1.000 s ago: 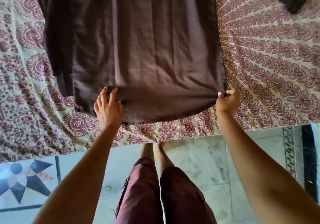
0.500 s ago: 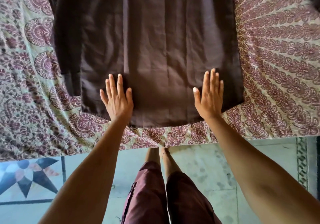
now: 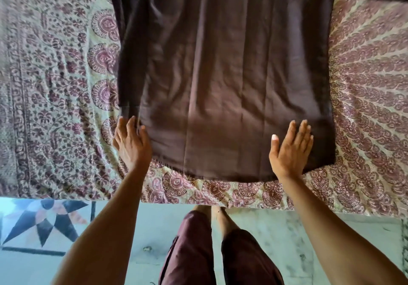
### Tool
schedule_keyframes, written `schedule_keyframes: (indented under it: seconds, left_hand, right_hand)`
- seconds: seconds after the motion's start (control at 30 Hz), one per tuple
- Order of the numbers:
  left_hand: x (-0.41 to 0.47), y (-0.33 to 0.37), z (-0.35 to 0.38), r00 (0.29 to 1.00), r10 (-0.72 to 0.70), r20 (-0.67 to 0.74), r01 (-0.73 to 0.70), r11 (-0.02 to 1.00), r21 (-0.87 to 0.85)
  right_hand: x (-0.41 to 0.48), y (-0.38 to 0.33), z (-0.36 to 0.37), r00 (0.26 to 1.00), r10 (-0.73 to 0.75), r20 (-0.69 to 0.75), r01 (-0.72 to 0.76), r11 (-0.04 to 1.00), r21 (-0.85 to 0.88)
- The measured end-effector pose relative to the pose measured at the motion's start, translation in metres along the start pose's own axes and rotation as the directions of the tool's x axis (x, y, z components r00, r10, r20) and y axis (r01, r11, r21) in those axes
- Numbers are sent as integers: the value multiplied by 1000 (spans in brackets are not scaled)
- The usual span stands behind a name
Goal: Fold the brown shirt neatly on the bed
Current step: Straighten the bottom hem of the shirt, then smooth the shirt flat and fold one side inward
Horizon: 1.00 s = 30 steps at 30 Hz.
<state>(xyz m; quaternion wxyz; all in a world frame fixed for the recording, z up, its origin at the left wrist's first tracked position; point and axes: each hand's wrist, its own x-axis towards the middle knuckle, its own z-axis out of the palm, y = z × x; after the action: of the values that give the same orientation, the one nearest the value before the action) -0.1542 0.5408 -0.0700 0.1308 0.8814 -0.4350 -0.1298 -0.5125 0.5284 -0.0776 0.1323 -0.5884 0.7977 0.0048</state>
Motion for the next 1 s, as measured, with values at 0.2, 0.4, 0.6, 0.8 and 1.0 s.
schedule_keyframes:
  seconds: [0.2,0.4,0.6,0.8,1.0]
  left_hand:
    - [69,14,-22,932,-333,139,355,916,-187]
    - [113,-13,-46,908,-381,176,415,880,-231]
    - [190,-92,-105,927,-248,-282,203,963,-179]
    - [236,-116,-113,980,-58,-192,60,998,7]
    - [227,-121,-105,978,-29,207,-45,937,347]
  right_hand:
    - [17,-114,-9,900,-422,107,413,906,96]
    - [13,-202,18,763,-590,265,604,796,35]
    - [-1,-250,33,919,-326,223,352,932,-83]
    - [-4,-304,30,954,-238,182,261,958,-118]
    - [7,-345,34,923,-259,283,287,956,-63]
